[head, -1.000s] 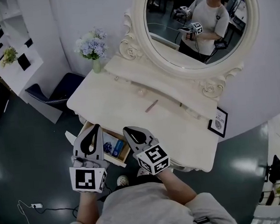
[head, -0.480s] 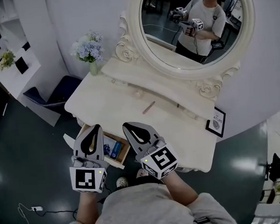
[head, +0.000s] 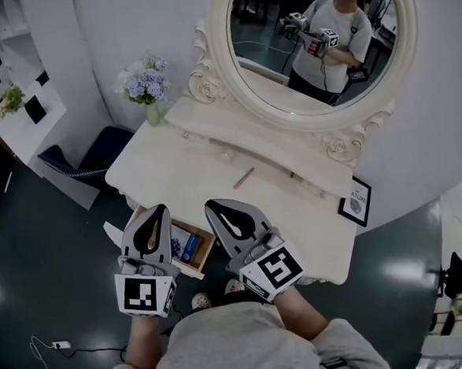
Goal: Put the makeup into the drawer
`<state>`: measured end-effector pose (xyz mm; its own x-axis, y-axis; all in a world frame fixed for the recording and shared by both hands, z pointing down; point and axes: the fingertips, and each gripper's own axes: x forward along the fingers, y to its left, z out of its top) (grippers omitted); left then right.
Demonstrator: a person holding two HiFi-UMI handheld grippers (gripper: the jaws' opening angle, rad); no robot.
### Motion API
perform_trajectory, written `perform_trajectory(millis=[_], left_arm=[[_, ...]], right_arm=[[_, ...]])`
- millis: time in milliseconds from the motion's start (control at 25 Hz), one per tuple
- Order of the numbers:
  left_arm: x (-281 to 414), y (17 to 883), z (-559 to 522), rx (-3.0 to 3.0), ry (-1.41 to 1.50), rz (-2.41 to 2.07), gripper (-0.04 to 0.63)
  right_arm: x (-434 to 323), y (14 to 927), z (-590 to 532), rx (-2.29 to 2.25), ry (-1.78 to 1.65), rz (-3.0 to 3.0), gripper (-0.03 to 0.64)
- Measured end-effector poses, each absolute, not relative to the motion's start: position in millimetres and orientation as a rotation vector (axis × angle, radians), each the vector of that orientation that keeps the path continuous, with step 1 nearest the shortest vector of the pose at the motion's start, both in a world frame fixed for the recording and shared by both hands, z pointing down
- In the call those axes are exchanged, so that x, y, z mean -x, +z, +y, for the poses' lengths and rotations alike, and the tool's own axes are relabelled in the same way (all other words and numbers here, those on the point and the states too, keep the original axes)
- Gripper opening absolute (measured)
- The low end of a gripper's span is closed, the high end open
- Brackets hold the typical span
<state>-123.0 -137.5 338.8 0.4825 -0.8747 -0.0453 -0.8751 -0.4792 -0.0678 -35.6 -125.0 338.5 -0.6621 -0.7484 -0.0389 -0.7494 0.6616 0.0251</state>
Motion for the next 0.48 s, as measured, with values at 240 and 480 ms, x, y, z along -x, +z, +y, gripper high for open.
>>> perform_trajectory(millis=[240, 480], left_arm=[[118.7, 337.5, -136.7, 2.639, 0.011, 1.55, 0.014], [116.3, 338.6, -136.6, 2.646, 0.017, 1.548, 0.014]], right_arm=[[31.3, 334.4, -123.3, 1.287, 0.078, 2.824, 0.021], [29.2, 336.7, -123.1, 1.291, 0.065, 2.816, 0.021]])
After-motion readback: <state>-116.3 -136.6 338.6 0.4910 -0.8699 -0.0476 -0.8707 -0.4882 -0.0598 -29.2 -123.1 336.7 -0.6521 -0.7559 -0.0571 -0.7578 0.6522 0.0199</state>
